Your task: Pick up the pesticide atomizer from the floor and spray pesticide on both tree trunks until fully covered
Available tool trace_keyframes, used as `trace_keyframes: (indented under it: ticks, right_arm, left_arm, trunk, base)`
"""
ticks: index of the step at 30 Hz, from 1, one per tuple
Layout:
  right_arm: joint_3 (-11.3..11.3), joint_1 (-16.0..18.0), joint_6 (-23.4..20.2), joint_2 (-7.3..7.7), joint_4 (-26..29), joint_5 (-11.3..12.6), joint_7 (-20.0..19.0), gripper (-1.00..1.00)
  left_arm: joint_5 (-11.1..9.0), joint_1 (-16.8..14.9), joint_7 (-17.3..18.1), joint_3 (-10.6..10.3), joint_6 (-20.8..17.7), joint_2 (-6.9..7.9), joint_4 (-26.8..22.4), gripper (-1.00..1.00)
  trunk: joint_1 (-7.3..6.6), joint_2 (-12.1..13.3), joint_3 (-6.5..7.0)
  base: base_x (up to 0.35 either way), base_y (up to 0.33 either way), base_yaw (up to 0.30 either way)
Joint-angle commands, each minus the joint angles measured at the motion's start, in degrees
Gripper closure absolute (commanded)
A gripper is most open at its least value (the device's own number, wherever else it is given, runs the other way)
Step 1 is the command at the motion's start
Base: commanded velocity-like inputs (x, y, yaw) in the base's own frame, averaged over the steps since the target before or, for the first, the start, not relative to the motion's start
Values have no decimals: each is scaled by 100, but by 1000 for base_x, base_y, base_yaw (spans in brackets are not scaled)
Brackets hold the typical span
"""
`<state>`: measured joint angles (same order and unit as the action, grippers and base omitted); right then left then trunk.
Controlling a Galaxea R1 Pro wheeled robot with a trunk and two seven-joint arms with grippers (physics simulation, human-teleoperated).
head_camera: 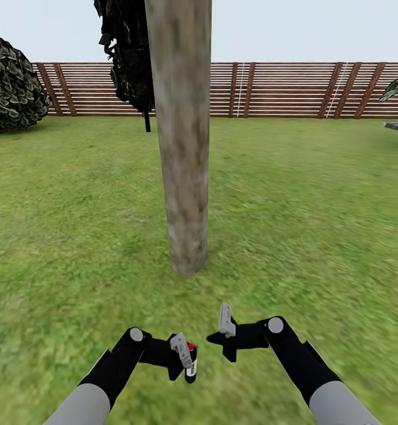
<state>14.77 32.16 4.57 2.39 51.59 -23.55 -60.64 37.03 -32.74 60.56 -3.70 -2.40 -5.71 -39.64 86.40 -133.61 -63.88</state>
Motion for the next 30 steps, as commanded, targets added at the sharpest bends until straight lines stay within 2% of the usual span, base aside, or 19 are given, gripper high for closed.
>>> trace_keyframes:
  ticks: [1,10,16,21,30]
  right_arm:
    - [0,4,0,-1,0,0,0,100]
    - [3,24,0,-2,0,1,0,100]
    - [6,27,0,-2,0,8,0,100]
    - [8,28,0,-2,0,9,0,100]
    - [8,28,0,-2,0,9,0,100]
  left_arm:
    - [-2,2,-2,2,1,0,0,100]
    - [-9,28,-33,-125,17,-69,0,100]
    - [-45,26,-60,-129,20,-86,-8,100]
    - [-50,22,-261,-122,20,-96,-8,100]
    - [-51,31,-290,-122,24,-106,-9,100]
  trunk:
    - [0,0,0]
    - [0,0,0]
    - [0,0,0]
    - [0,0,0]
    - [0,0,0]
  base:
    - [0,0,0]
    - [0,0,0]
    - [0,0,0]
    - [0,0,0]
    - [0,0,0]
